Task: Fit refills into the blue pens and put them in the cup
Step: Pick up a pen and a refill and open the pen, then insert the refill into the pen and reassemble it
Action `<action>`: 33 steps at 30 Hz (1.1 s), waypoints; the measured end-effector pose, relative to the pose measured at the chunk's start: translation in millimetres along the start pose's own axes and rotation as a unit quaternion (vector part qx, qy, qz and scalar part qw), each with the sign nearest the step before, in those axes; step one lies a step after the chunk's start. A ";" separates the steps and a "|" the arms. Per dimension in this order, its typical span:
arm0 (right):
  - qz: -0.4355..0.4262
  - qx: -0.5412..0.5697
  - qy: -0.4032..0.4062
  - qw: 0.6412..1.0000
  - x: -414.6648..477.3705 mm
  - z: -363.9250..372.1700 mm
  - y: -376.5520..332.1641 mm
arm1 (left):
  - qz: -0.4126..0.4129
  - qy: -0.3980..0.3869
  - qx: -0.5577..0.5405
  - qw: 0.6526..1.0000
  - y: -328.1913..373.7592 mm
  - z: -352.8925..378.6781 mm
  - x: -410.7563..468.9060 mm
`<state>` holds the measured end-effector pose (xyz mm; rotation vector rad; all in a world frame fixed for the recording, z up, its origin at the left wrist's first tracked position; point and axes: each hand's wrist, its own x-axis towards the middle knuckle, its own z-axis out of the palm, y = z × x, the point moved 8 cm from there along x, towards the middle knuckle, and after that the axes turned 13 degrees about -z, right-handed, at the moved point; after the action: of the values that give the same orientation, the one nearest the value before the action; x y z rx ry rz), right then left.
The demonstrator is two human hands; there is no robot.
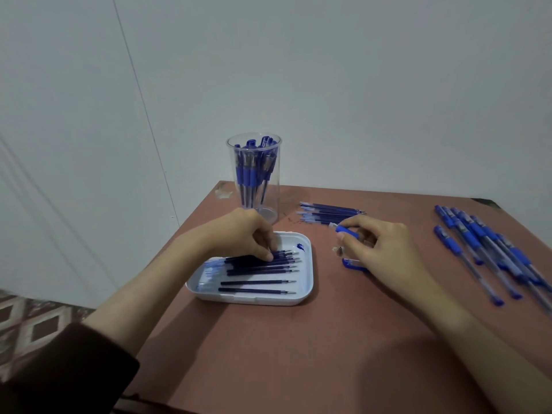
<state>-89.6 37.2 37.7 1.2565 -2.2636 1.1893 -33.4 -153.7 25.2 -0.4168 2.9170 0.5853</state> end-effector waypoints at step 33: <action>0.081 0.008 0.110 0.991 4.2 -40.7 51.1 | 0.072 0.196 -0.751 0.627 73.5 -16.2 8.5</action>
<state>-138.5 80.6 38.6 0.9100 -2.2285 1.3332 -64.4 -97.1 64.7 -0.4074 1.8483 3.1519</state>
